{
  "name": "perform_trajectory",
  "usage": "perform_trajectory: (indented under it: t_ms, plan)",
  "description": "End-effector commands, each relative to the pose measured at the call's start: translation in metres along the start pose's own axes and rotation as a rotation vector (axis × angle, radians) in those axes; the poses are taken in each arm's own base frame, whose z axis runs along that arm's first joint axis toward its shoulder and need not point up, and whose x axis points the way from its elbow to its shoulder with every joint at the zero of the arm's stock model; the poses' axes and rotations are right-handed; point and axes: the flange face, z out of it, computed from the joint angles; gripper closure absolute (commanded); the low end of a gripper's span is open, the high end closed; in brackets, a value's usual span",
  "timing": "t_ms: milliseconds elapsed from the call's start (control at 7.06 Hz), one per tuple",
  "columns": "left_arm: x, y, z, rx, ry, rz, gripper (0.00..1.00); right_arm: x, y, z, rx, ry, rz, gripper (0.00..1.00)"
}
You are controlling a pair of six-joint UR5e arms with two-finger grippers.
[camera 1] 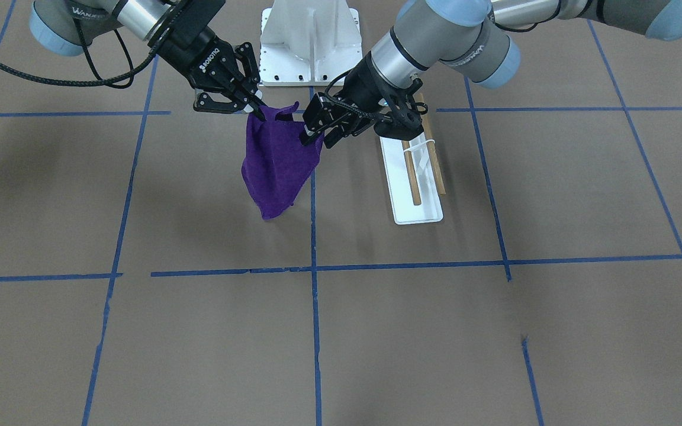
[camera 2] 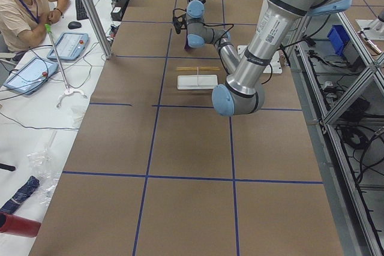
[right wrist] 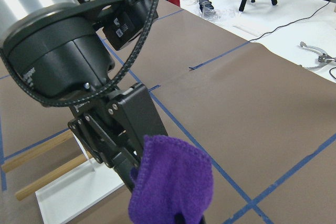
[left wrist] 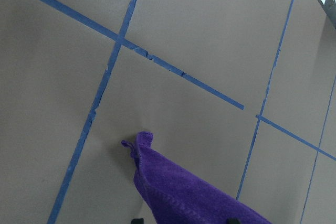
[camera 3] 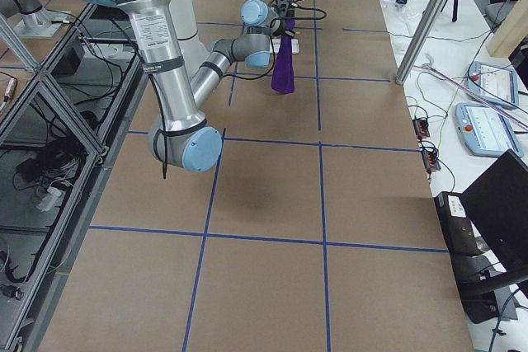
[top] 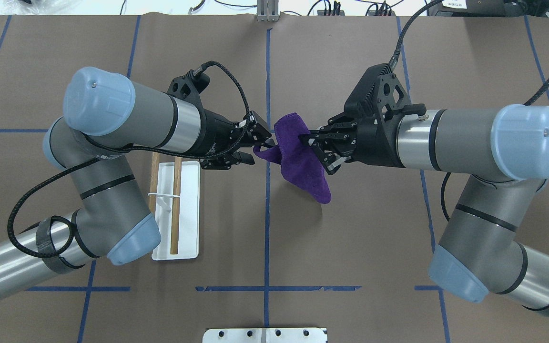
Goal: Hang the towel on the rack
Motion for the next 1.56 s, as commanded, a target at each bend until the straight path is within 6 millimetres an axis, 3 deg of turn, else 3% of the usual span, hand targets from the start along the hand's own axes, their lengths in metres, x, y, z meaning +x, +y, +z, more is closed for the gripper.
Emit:
perform_trajectory:
  t_ms: [0, 708, 850, 991, 1274, 1416]
  plan:
    - [0.003, 0.005, -0.002, -0.007, 0.008, 0.004, 1.00, 0.001, -0.001, 0.000, 0.004, 0.008, -0.001, 1.00]
    - [0.001, 0.005, -0.003, -0.007, 0.007, 0.010, 1.00, 0.000, 0.000, 0.001, -0.006, 0.001, 0.002, 1.00]
    - [0.000, 0.004, -0.003, -0.005, 0.006, 0.009, 1.00, 0.003, 0.003, 0.001, -0.015, 0.009, 0.033, 0.34]
    - [-0.009, 0.001, -0.004, -0.003, -0.006, 0.012, 1.00, 0.009, 0.015, 0.004, -0.057, 0.025, 0.120, 0.01]
    - [-0.030, 0.000, -0.025, 0.007, -0.011, 0.099, 1.00, 0.025, 0.037, 0.017, -0.257, 0.101, 0.197, 0.00]
    - [-0.041, 0.000, -0.044, 0.015, -0.005, 0.163, 1.00, 0.045, 0.051, 0.014, -0.321, 0.163, 0.225, 0.00]
